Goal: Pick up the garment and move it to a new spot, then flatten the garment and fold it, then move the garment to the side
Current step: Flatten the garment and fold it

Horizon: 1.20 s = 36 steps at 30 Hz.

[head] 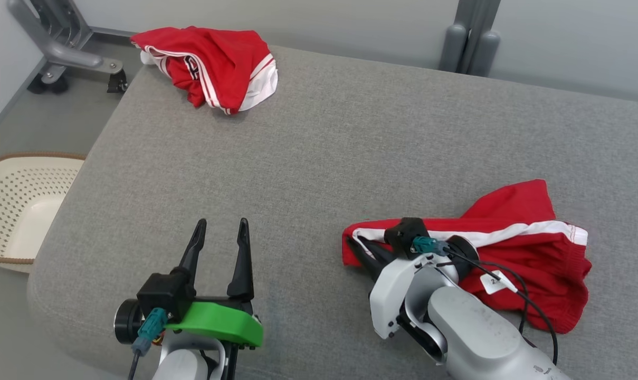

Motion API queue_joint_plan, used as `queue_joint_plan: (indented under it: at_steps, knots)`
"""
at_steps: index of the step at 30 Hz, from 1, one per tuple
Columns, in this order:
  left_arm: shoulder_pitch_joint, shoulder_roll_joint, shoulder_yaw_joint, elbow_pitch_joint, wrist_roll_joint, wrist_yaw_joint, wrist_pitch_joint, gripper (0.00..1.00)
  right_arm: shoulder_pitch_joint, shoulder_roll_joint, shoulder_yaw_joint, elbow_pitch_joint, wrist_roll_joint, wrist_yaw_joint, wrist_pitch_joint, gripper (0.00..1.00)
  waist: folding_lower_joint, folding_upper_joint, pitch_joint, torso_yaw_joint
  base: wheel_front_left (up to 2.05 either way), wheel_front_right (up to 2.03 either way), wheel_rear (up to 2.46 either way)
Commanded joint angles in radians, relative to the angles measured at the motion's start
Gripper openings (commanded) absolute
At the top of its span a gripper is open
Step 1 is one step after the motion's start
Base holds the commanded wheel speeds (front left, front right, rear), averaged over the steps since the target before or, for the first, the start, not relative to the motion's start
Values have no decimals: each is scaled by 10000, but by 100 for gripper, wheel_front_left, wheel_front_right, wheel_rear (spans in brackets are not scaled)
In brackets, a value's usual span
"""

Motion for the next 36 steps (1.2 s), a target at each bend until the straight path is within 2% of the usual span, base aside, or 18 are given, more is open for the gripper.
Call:
queue_joint_plan:
  at_steps: [1,2,3,4,5,13,25,28,36]
  knots:
    - [-145,30,-4,-42,-50,55,-5,100,-179,-14,140,287,147,2,-121,0,0,0,160,161,0,0,0]
    - [-135,29,-12,-52,-62,83,-5,100,-254,-4,255,501,185,1,-223,0,0,0,171,165,0,0,0]
    - [-125,29,-14,-60,-74,97,-5,100,-322,10,349,675,231,2,-319,11,0,0,174,160,0,0,0]
    - [-117,30,-14,-62,-84,105,-5,100,-383,26,483,818,324,1,-447,45,0,0,172,133,0,0,0]
    - [-112,30,-14,-67,-89,112,-5,100,-416,37,555,896,415,1,-578,100,0,0,166,96,0,0,0]
    - [-152,30,-118,57,67,-33,-5,100,-656,37,1247,544,1207,1,-1283,100,0,0,-64,-596,0,0,0]
    - [-400,30,-422,122,116,-55,-5,100,-52,39,941,-120,1201,1,-1504,100,0,0,-334,-1721,0,0,0]
    - [-353,32,-455,142,123,-39,-5,100,273,-36,135,-637,846,1,-1513,100,0,0,-431,-1902,0,0,0]
    - [-208,32,-564,70,-4,-20,-5,100,2312,-228,-3760,-3081,-1367,1,-1515,100,0,0,-799,-2222,0,0,0]
